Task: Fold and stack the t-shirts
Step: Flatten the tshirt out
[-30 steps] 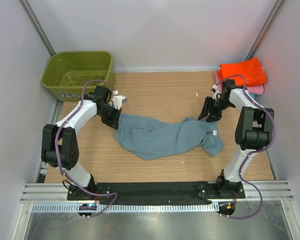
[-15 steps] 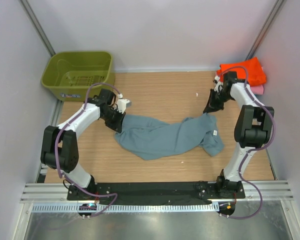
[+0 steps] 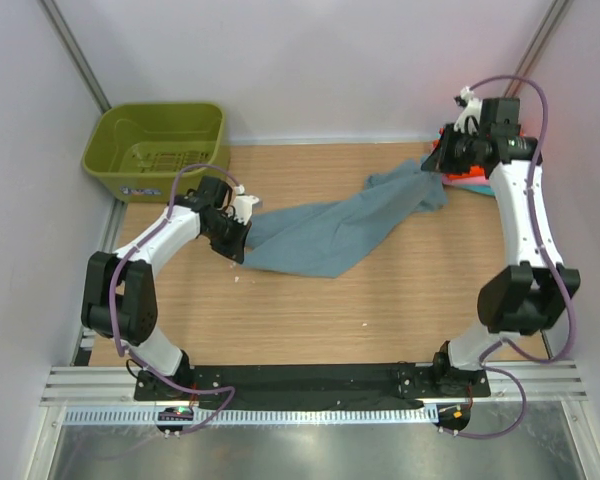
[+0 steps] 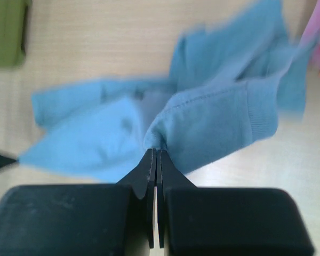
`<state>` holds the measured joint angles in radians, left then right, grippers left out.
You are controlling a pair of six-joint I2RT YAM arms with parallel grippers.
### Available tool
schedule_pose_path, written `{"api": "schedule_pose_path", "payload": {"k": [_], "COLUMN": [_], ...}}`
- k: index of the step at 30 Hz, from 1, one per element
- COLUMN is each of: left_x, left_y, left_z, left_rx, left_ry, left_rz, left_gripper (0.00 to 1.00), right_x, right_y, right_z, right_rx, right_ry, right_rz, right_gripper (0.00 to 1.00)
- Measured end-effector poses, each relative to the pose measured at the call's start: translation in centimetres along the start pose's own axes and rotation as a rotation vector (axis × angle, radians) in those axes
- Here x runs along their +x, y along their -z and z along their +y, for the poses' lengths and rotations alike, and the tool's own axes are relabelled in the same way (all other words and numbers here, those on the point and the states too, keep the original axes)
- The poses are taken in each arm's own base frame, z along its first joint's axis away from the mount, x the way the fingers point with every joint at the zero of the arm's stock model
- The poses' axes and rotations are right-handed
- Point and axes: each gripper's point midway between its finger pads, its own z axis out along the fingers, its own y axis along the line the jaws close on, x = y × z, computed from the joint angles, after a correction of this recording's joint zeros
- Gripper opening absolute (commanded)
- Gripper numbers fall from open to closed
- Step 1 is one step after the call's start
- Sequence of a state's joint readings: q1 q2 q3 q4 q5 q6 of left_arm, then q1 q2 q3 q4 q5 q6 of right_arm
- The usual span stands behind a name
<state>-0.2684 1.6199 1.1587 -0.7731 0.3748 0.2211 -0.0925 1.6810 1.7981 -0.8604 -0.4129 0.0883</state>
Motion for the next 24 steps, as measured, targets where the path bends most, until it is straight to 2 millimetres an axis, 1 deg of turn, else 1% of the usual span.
{"api": "schedule_pose_path", "payload": {"k": [1,2,3,4,5,7,8,9,10,11,12,14,16,18,19,21,22,24], "left_x": [-0.1,-0.1,-0.2,-0.3,-0.4,-0.8,-1.1,-1.4,-1.6,-1.9,-2.0,-2.2,-2.2,-2.1,-2.1,-2.2,-2.1,-2.1], "left_y": [0.0,0.0,0.1,0.1,0.1,0.2,0.3,0.3,0.4,0.4,0.5,0.6,0.5,0.5,0.5,0.5,0.5,0.5], "left_z": [0.0,0.0,0.0,0.0,0.0,0.1,0.1,0.2,0.2,0.3,0.3,0.3,0.3,0.3,0.3,0.3,0.3,0.3], "left_rx": [-0.001,-0.001,-0.002,-0.002,-0.002,-0.004,-0.005,-0.007,-0.008,-0.009,-0.01,-0.011,-0.01,-0.01,-0.011,-0.011,-0.011,-0.011], "left_ry": [0.0,0.0,0.001,0.001,0.001,-0.002,-0.004,-0.006,-0.008,-0.01,-0.012,-0.013,-0.012,-0.011,-0.01,-0.009,-0.009,-0.009], "left_rz": [-0.002,-0.004,-0.005,-0.007,-0.01,-0.017,-0.022,-0.027,-0.03,-0.036,-0.04,-0.043,-0.041,-0.04,-0.04,-0.041,-0.04,-0.04], "left_gripper": [0.03,0.03,0.03,0.03,0.03,0.03,0.03,0.03,0.03,0.03,0.03,0.03,0.03,0.03,0.03,0.03,0.03,0.03], "right_x": [1.7,4.4,6.7,9.5,12.6,17.7,19.6,20.6,20.7,20.1,19.2,15.5,11.8,9.1,8.3,7.9,8.1,9.2], "right_y": [0.9,1.6,1.9,2.1,2.3,2.2,2.2,2.0,1.7,1.3,0.9,-0.4,-1.5,-2.2,-2.5,-3.2,-3.4,-4.0], "right_z": [0.5,0.9,1.2,1.8,2.3,2.9,3.0,2.9,2.6,2.4,2.3,1.7,0.5,-0.9,-1.7,-3.8,-4.6,-6.9], "right_rx": [-0.006,-0.011,-0.015,-0.032,-0.046,-0.072,-0.076,-0.072,-0.066,-0.062,-0.058,-0.046,-0.016,0.022,0.039,0.078,0.092,0.129], "right_ry": [-0.004,-0.016,-0.028,-0.038,-0.055,-0.092,-0.114,-0.134,-0.145,-0.151,-0.151,-0.134,-0.107,-0.094,-0.096,-0.125,-0.144,-0.193], "right_rz": [0.019,0.062,0.107,0.158,0.226,0.359,0.423,0.468,0.487,0.487,0.475,0.405,0.313,0.239,0.217,0.207,0.215,0.243], "right_gripper": [0.01,0.07,0.17,0.26,0.41,0.49,0.53,0.53,0.54,0.54,0.54,0.54,0.53,0.53,0.52,0.52,0.52,0.51]}}
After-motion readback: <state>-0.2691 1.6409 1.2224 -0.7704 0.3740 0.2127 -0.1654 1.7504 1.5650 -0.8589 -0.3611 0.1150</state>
